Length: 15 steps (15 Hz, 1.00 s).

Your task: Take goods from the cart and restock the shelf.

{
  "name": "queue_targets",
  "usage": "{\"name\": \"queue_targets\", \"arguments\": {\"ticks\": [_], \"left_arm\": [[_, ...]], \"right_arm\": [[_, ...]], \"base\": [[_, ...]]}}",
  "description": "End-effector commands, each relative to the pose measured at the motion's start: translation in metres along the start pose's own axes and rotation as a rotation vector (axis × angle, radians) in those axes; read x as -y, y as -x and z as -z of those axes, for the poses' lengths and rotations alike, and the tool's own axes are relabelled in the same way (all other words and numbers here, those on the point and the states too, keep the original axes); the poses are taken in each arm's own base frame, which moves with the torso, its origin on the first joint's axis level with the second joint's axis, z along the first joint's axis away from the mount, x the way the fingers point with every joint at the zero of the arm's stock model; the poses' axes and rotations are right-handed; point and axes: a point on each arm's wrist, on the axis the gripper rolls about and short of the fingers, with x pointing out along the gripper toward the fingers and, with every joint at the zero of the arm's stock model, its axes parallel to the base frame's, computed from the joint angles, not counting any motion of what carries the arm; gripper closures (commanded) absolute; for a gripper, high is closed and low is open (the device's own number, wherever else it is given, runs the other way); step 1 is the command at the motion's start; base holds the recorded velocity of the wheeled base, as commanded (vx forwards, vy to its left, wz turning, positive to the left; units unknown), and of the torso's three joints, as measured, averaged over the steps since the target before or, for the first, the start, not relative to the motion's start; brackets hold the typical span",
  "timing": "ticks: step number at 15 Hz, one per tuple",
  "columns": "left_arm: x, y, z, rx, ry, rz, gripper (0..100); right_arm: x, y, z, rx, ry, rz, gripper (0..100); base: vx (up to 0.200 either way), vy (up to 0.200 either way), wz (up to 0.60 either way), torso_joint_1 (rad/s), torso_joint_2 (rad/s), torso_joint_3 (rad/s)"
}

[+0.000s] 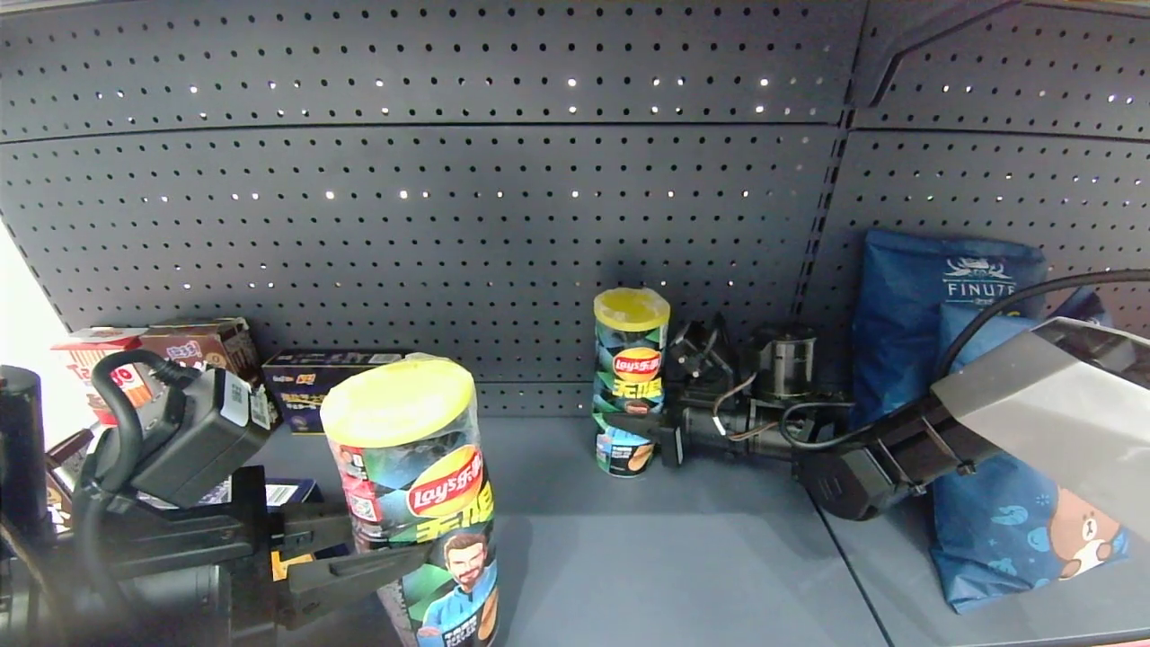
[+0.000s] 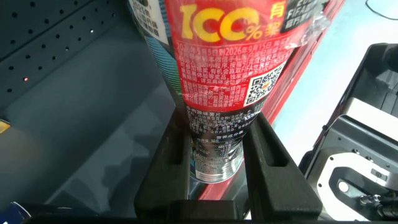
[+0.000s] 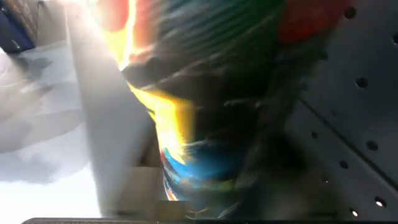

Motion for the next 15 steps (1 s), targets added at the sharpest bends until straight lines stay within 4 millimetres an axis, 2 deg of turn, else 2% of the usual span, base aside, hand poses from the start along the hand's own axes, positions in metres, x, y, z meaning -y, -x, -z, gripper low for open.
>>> {"name": "queue_targets", "arguments": {"ticks": [1, 2, 6, 10, 15], "left_arm": [[0.000, 0.000, 0.000, 0.001, -0.001, 0.001, 100], [0.000, 0.000, -0.001, 0.004, -0.002, 0.000, 100], [0.000, 0.000, -0.001, 0.004, -0.002, 0.000, 100], [0.000, 0.000, 0.000, 0.000, -0.001, 0.002, 100], [0.000, 0.000, -0.001, 0.001, -0.003, 0.002, 100]], "right_arm": [[-0.001, 0.000, 0.001, -0.008, -0.006, -0.003, 100], [-0.008, 0.001, 0.004, -0.008, -0.004, -0.012, 100], [-0.032, 0.021, -0.009, -0.011, 0.006, 0.025, 100], [-0.075, 0.045, -0.021, -0.016, 0.015, 0.006, 100], [-0.110, 0.064, -0.024, 0.011, -0.001, -0.023, 100]], "base": [[0.000, 0.000, 0.00, 0.000, 0.00, 0.000], [0.000, 0.000, 0.00, 0.000, 0.00, 0.000], [0.000, 0.000, 0.00, 0.000, 0.00, 0.000], [0.000, 0.000, 0.00, 0.000, 0.00, 0.000], [0.000, 0.000, 0.00, 0.000, 0.00, 0.000]]}}
